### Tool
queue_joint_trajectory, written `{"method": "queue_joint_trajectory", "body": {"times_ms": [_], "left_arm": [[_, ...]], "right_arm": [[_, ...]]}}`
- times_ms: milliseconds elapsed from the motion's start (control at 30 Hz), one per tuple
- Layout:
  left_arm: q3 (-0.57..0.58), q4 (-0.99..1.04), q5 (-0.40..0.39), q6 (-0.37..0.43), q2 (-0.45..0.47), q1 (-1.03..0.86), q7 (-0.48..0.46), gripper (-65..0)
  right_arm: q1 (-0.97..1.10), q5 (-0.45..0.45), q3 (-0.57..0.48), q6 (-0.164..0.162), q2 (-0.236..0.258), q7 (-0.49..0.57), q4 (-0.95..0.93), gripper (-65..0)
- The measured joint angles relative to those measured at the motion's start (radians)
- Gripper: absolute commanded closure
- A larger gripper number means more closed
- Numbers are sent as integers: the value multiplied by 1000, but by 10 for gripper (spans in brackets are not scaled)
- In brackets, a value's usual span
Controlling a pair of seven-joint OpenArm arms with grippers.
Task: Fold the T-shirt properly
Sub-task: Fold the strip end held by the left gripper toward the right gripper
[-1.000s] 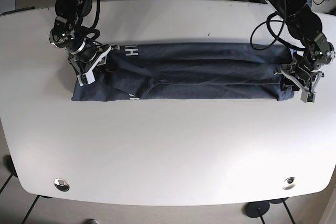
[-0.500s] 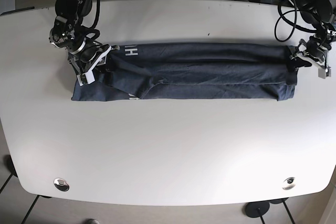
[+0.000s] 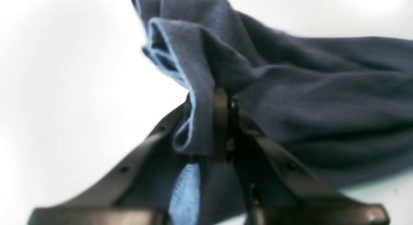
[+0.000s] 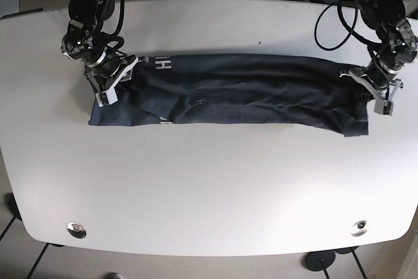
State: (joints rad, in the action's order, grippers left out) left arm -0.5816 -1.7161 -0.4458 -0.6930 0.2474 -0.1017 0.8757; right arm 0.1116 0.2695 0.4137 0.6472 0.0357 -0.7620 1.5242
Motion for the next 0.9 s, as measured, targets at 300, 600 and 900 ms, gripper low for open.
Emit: {"method": "queue_joint_trajectory", "body": {"times_ms": [300,600,900], "left_arm": [[386,-154,-4,106,-141,-53,-2,-15],[555,-38,-3,281,-158,15,-4,-244],[712,-148,-12,300,-161,47,-5,-265]], "right_arm": [[0,0,-1,0,0,0,0,-130],[0,0,-1,0,-1,0,0,-130],[0,0,-1,0,-2,0,0,-130]]}}
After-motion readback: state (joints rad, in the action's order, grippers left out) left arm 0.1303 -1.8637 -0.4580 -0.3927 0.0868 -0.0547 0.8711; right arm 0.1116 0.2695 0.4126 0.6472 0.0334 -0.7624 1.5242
